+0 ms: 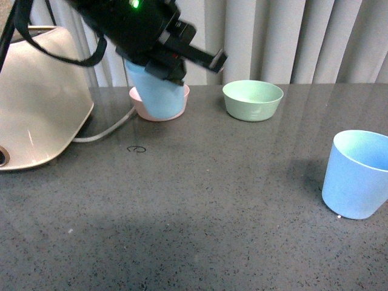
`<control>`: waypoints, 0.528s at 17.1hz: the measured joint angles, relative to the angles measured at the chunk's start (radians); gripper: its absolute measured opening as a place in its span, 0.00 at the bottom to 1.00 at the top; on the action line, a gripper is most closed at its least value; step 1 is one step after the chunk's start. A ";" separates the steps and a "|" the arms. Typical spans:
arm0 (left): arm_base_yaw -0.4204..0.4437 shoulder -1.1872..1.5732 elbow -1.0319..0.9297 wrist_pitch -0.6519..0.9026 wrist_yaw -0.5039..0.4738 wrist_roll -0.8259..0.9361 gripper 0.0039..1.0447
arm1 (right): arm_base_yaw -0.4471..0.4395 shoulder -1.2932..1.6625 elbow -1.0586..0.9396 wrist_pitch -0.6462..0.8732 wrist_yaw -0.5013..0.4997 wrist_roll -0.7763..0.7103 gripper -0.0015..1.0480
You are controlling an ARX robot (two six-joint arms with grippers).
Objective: Stack blue cups with both arms
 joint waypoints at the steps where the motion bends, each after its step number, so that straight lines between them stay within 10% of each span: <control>1: -0.037 -0.047 0.003 -0.039 0.027 0.024 0.02 | 0.000 0.000 0.000 0.000 0.000 0.000 0.94; 9: -0.171 -0.183 -0.093 -0.187 0.099 0.177 0.02 | 0.000 0.000 0.000 0.000 0.000 0.000 0.94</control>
